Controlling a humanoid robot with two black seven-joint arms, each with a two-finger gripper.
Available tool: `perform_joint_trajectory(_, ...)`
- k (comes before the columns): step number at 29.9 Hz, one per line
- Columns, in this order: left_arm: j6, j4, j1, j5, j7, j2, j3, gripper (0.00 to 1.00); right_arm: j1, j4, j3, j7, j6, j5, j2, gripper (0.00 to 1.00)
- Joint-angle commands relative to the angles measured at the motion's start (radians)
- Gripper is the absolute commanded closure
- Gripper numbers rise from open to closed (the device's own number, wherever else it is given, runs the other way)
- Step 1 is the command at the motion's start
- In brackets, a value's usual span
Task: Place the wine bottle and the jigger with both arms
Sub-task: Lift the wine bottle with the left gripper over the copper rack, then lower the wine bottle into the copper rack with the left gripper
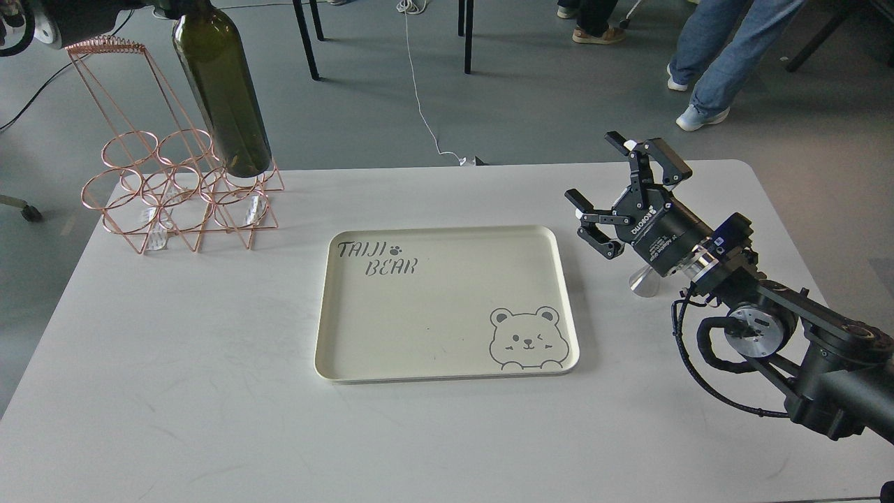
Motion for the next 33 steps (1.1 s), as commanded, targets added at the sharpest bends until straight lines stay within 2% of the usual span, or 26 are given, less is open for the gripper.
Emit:
perform_joint_trajectory(1,-0.013,0.002,-0.003,-0.003,0.0,0.001,0.011,0.9,-0.003,0.0,0.001,0.0,0.0,-0.001,0.0,0.01)
perform_joint_trajectory(12,-0.018,0.002,0.002,-0.01,0.0,0.043,0.046,0.89,-0.011,0.002,0.001,0.0,0.0,-0.001,0.0,0.01)
perform_joint_trajectory(33,-0.009,0.061,0.011,-0.015,0.0,0.017,0.054,0.89,-0.012,0.0,0.007,0.0,0.0,-0.001,0.004,0.01)
